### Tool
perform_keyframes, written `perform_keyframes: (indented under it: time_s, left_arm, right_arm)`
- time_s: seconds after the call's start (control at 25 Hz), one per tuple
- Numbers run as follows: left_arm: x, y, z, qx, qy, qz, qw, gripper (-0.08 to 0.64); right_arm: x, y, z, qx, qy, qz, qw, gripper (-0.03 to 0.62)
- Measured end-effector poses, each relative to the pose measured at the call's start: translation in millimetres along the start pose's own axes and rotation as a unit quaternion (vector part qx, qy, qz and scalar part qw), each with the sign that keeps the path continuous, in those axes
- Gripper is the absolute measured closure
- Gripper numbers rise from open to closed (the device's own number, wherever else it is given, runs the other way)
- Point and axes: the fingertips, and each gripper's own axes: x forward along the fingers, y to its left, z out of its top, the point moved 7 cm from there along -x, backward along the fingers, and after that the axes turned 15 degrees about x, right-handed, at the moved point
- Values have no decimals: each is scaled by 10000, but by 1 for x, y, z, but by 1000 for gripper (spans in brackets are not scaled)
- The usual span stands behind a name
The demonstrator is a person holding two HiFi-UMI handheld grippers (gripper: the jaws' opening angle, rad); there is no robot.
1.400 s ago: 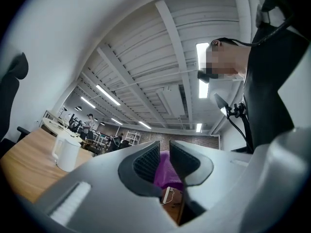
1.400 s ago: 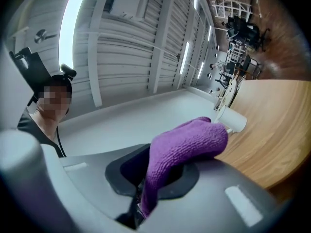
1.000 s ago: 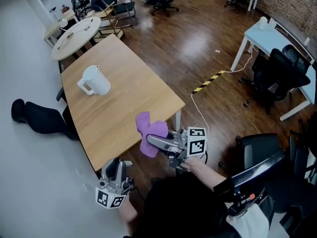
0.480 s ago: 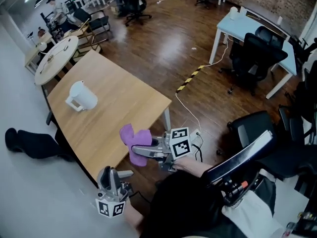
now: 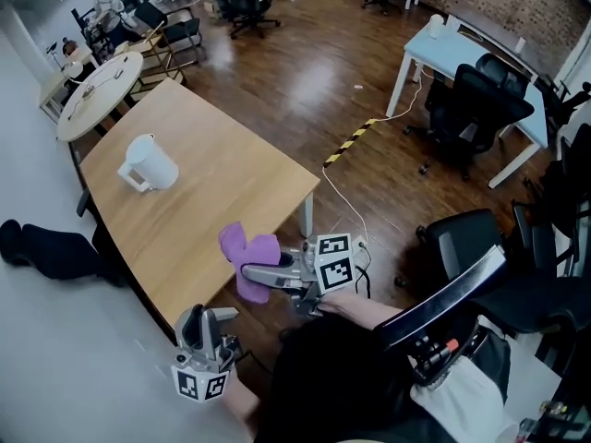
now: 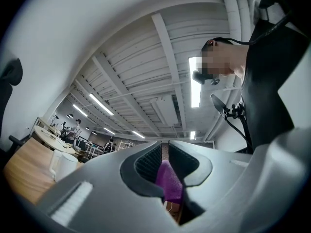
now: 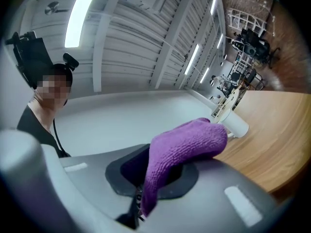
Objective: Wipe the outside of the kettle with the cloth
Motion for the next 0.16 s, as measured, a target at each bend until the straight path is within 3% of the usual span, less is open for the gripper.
perform_keyframes:
  time_s: [0.16]
  left_arm:
    - [-2,-16,-24,-80,44,-149,9998,413]
  right_arm:
    - [-30,-11,-4,-99,-183,-49,9998,568]
